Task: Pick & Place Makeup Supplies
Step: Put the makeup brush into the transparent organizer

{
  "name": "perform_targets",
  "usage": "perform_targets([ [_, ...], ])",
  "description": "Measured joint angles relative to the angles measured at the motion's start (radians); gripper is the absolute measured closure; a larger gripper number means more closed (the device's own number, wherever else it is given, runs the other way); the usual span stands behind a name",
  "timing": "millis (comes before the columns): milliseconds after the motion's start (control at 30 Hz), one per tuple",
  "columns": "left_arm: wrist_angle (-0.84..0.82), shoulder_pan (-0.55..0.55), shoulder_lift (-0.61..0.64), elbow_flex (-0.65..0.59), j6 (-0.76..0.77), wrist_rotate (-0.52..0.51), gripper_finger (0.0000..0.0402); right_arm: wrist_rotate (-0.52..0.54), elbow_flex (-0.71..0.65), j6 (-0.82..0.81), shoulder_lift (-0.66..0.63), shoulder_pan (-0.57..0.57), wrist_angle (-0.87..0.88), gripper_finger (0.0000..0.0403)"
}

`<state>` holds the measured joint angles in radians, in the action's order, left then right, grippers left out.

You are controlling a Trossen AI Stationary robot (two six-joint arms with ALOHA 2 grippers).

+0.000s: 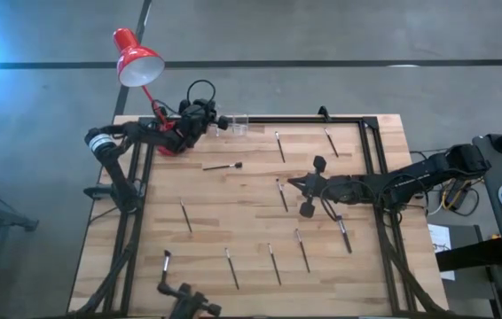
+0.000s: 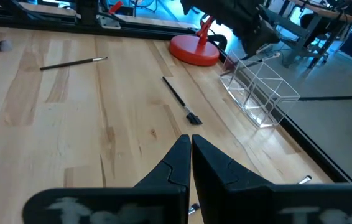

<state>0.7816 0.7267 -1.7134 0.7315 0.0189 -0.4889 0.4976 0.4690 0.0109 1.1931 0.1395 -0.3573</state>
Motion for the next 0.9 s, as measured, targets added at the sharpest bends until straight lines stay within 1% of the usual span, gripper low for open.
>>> perform_targets([
  [133, -0.1, 0.0, 0.006, 0.038, 0.004, 0.001, 0.0363, 0.0, 0.0, 0.0, 0.0, 0.0, 0.0, 0.0394],
  [267, -0.155, 0.0, 0.038, 0.05, 0.002, 0.008, 0.0355, -0.002, 0.0, -0.024, 0.0, 0.0, 0.004, 0.0394],
  [400, -0.228, -0.001, 0.096, 0.05, -0.009, 0.093, 0.0354, -0.009, 0.0, -0.037, 0.0, 0.0, 0.011, 0.0394],
  [533, -0.338, -0.015, 0.172, 0.047, -0.004, 0.123, 0.0357, -0.013, 0.0, -0.038, 0.0, 0.0, 0.027, 0.0394],
  [700, -0.401, -0.074, 0.288, -0.028, -0.017, 0.155, 0.0381, -0.039, -0.001, -0.038, 0.0, 0.0, 0.04, 0.0394],
  [800, -0.447, -0.135, 0.376, -0.089, -0.017, 0.16, 0.0398, -0.038, -0.001, -0.038, 0.0, 0.0, 0.04, 0.0394],
  [900, -0.524, -0.214, 0.466, -0.145, 0.004, 0.16, 0.0399, -0.038, -0.001, -0.038, 0.0, 0.0, 0.04, 0.0394],
])
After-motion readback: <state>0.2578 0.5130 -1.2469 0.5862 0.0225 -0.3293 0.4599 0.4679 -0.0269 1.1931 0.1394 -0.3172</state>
